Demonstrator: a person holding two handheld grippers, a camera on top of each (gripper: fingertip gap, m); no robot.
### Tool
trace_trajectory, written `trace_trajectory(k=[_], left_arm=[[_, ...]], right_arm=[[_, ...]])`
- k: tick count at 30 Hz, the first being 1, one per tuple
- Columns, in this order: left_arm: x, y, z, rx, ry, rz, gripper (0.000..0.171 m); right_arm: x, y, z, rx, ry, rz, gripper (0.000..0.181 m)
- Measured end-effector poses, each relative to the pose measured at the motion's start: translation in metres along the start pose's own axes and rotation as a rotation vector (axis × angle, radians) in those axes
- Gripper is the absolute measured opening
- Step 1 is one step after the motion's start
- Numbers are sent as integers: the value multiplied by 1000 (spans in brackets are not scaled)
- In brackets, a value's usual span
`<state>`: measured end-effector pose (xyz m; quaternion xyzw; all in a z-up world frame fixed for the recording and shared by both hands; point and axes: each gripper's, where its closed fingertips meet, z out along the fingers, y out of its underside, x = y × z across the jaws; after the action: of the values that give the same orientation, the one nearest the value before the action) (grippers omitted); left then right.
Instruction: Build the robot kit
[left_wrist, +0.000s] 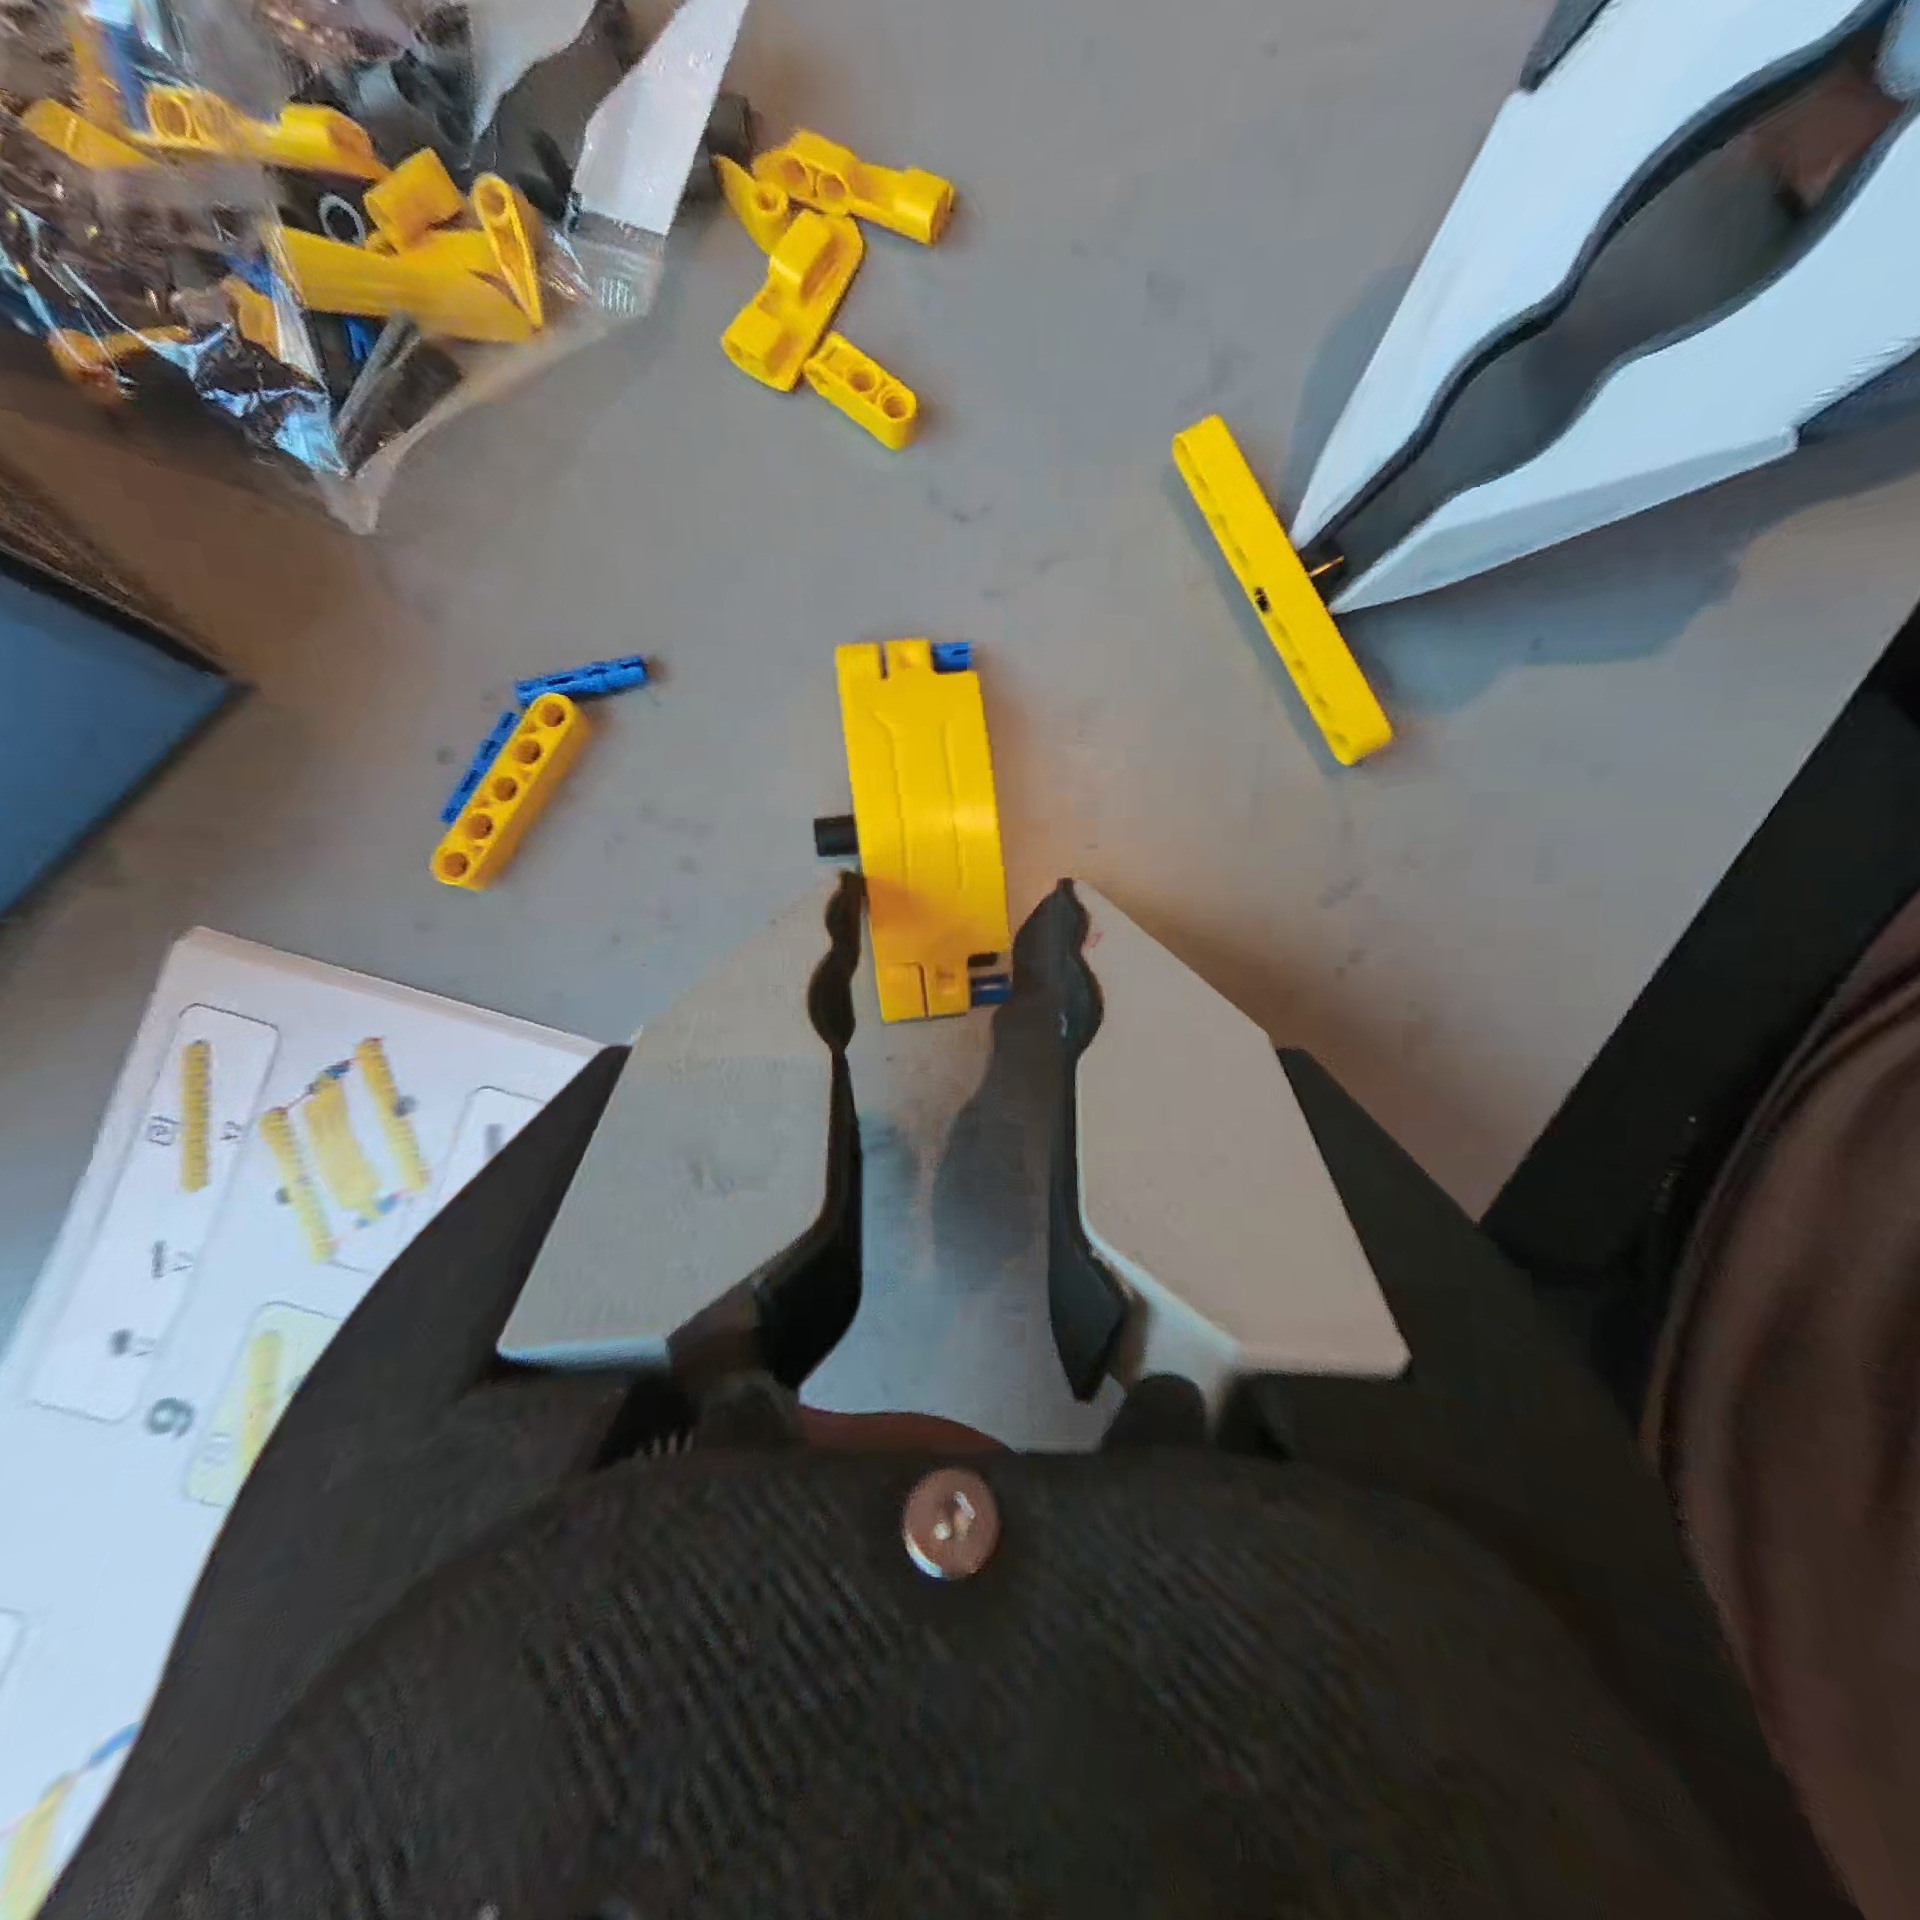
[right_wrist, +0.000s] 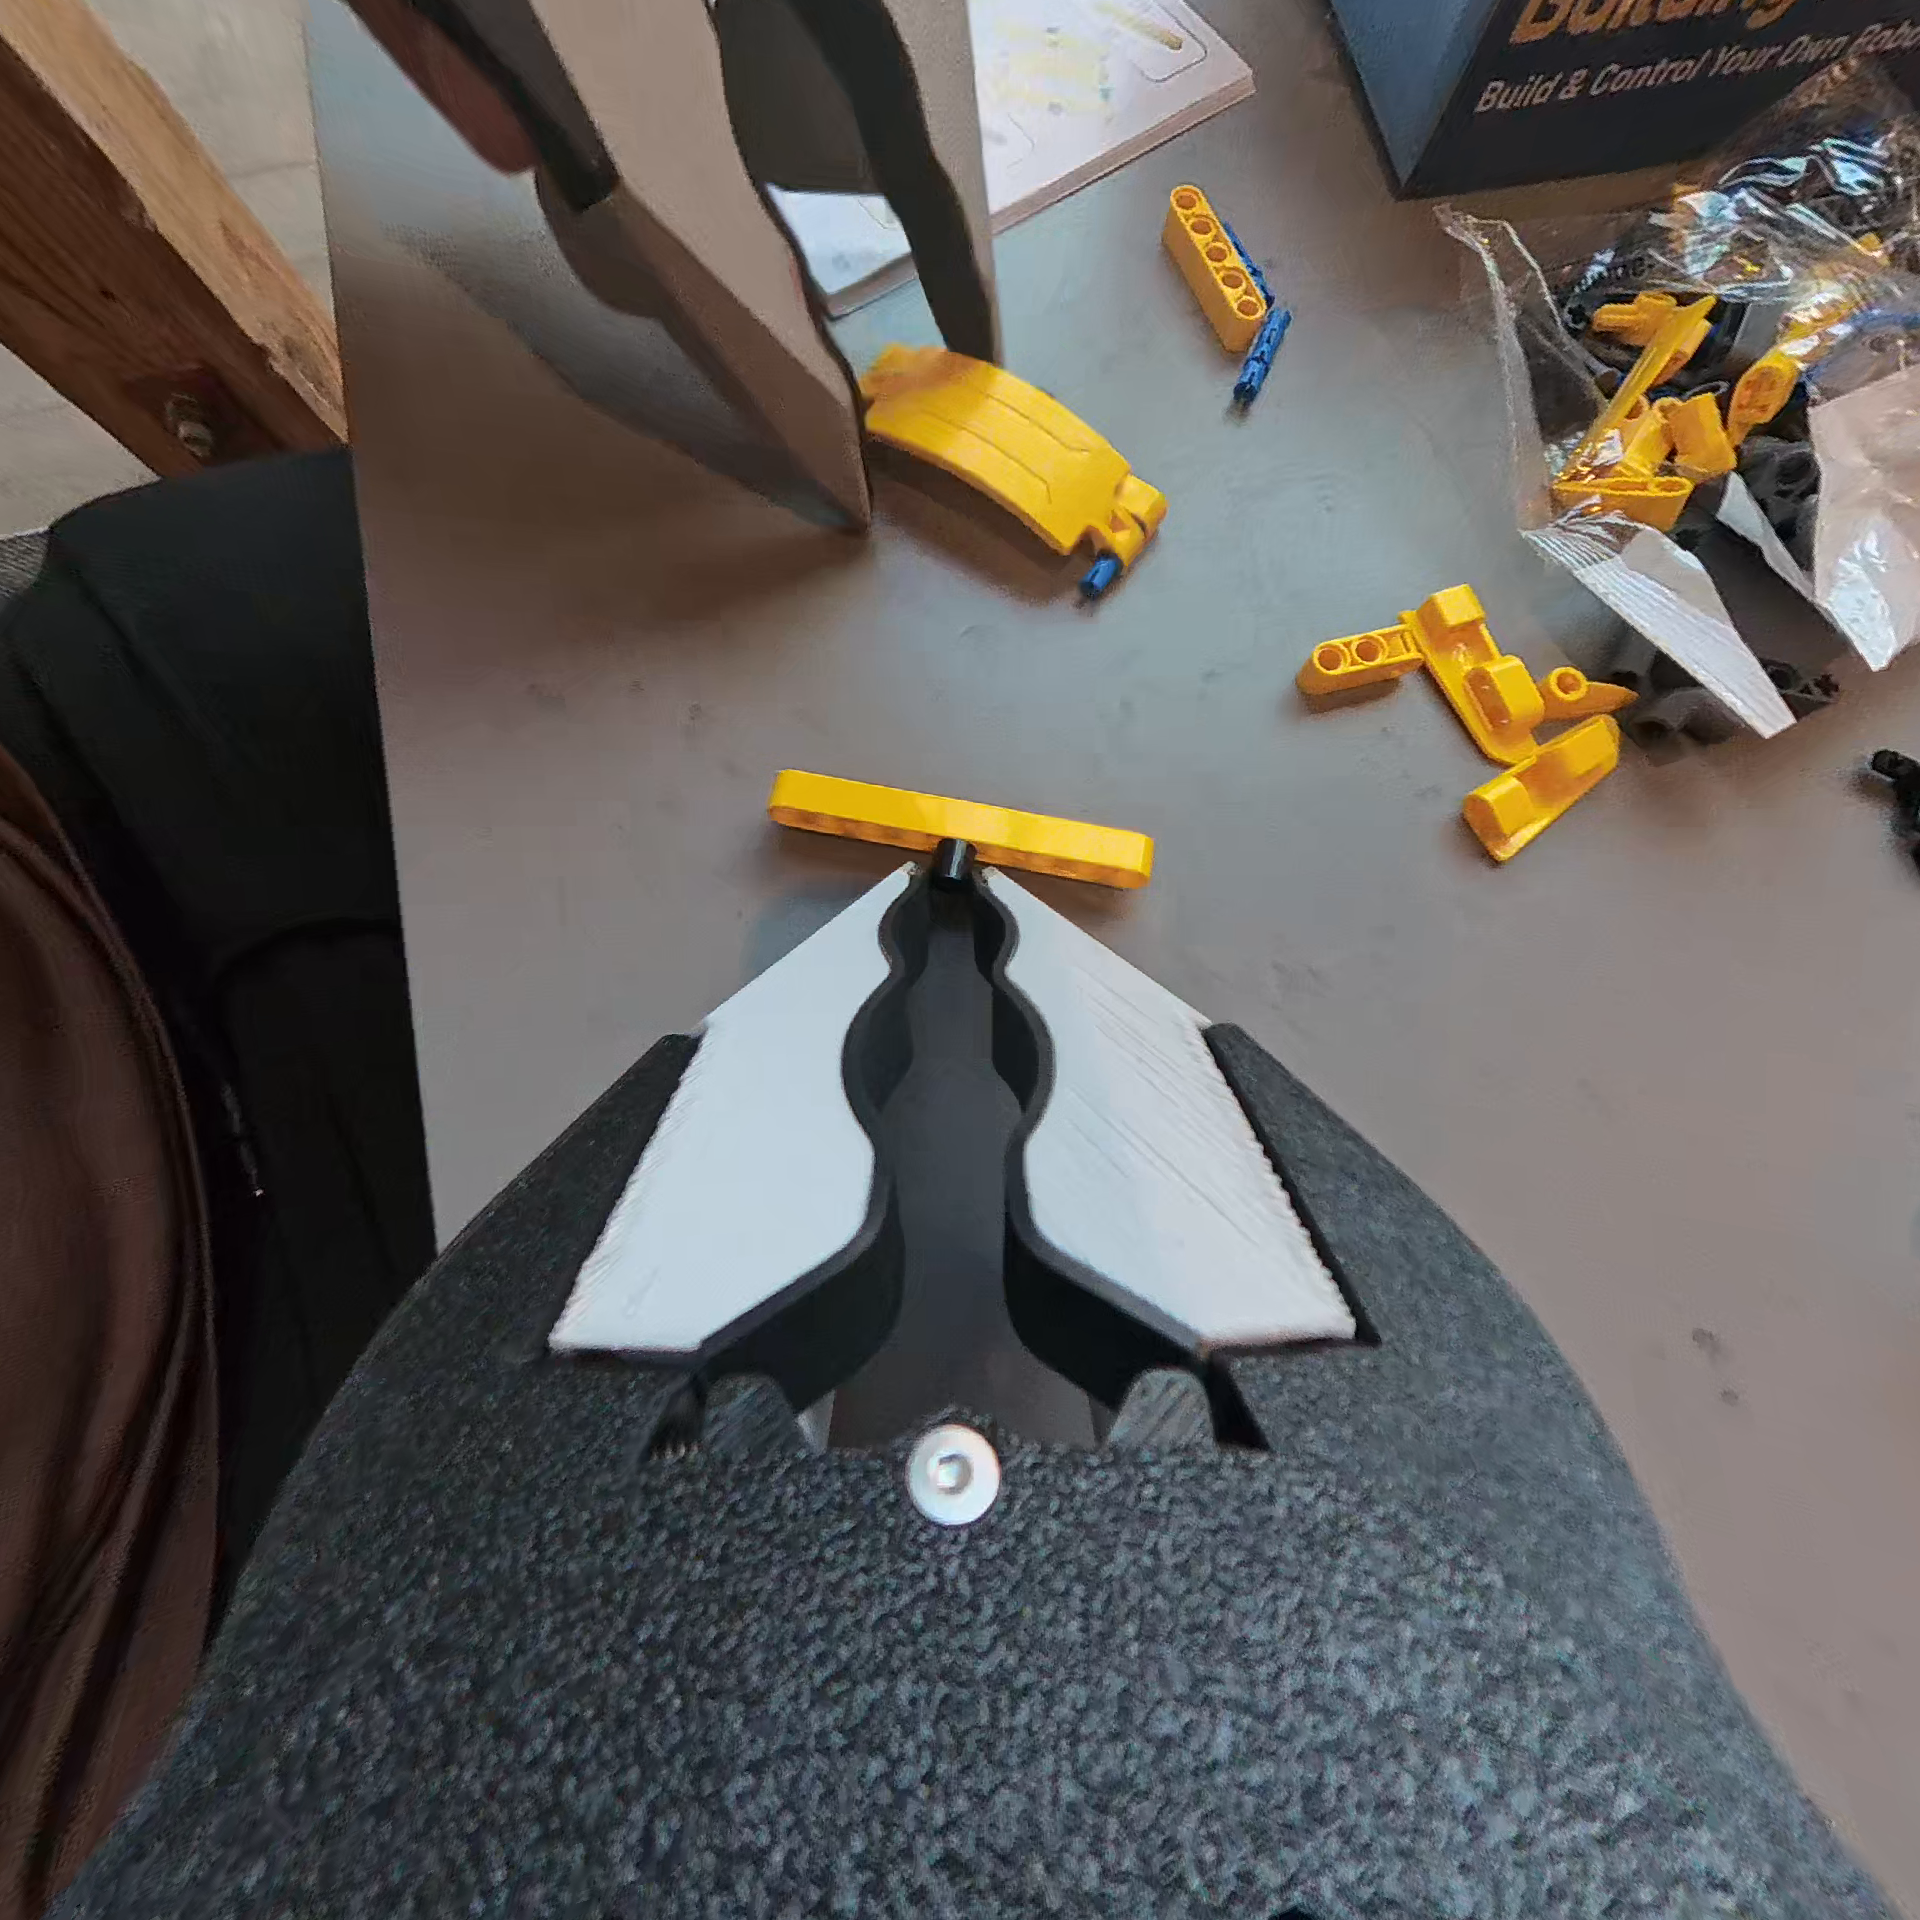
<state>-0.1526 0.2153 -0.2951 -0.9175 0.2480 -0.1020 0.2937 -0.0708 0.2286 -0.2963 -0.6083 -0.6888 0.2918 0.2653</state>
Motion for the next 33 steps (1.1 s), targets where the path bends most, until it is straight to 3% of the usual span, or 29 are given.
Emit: trace_trajectory(k=[7, 11, 13, 16, 23, 33], left_arm=[[73, -6, -1, 27, 134, -2, 41], [41, -6, -8, 60, -17, -23, 56], [32, -13, -13, 108, -29, -10, 71], [31, -23, -10, 154, -6, 87, 79], [30, -19, 18, 64, 101, 211, 71], [38, -26, 25, 107, 223, 315, 72]], right_arm=[[4, 5, -9, 18, -27, -5, 7], [3, 3, -11, 35, -37, -63, 7], [4, 4, -10, 27, -35, -112, 7], [3, 5, -8, 16, -77, -159, 8], [5, -2, 1, 8, -141, -272, 8], [9, -7, 7, 16, -239, -261, 21]])
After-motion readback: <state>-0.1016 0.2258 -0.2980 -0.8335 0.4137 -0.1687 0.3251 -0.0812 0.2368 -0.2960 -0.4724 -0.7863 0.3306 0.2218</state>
